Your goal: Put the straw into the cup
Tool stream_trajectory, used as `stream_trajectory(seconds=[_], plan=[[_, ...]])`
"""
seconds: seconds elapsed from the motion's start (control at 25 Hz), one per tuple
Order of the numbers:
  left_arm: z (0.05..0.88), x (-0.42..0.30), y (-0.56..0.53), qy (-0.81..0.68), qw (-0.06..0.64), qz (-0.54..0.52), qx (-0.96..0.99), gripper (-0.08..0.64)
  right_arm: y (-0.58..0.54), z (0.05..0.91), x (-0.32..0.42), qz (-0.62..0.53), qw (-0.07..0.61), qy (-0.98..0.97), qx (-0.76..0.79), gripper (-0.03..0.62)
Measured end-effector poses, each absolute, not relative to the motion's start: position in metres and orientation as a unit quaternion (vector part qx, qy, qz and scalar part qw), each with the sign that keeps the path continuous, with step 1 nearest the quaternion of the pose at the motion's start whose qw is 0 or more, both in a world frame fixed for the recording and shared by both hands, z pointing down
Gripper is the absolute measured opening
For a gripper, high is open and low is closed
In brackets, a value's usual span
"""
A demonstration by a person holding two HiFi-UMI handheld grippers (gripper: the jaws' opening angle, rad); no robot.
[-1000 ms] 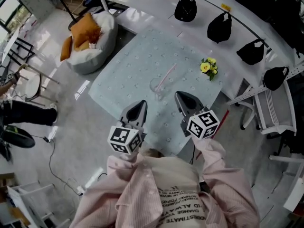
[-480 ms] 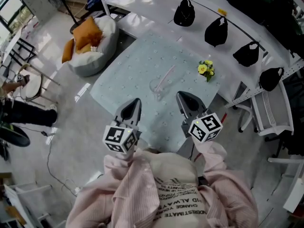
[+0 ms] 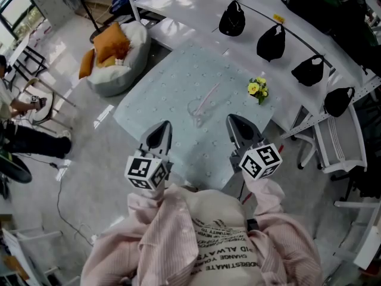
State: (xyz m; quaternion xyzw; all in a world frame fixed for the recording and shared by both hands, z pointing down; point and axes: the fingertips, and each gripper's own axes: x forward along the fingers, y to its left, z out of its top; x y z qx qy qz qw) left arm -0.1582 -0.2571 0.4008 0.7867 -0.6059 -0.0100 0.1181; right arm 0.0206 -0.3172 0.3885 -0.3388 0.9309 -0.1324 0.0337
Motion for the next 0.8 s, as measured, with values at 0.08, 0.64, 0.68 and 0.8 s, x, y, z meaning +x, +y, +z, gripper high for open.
stream_trajectory(seconds=[0.08, 0.64, 0.68, 0.8], plan=[[0.401, -0.158, -0.258, -0.605, 0.117, -0.010, 0.787, -0.002, -0.318, 0.388, 0.022, -0.132, 0.035, 0.930, -0.342, 0.000], [0.408, -0.156, -0.257, -0.611, 0.123, -0.004, 0.782, -0.002, -0.321, 0.393, 0.037, -0.137, 0.037, 0.923, -0.357, 0.000], [0.409, -0.155, -0.257, -0.611, 0.125, -0.004, 0.782, -0.002, -0.321, 0.393, 0.038, -0.138, 0.037, 0.923, -0.357, 0.000], [0.413, -0.155, -0.255, -0.612, 0.129, -0.004, 0.780, -0.002, -0.320, 0.396, 0.040, -0.143, 0.038, 0.922, -0.359, 0.000]])
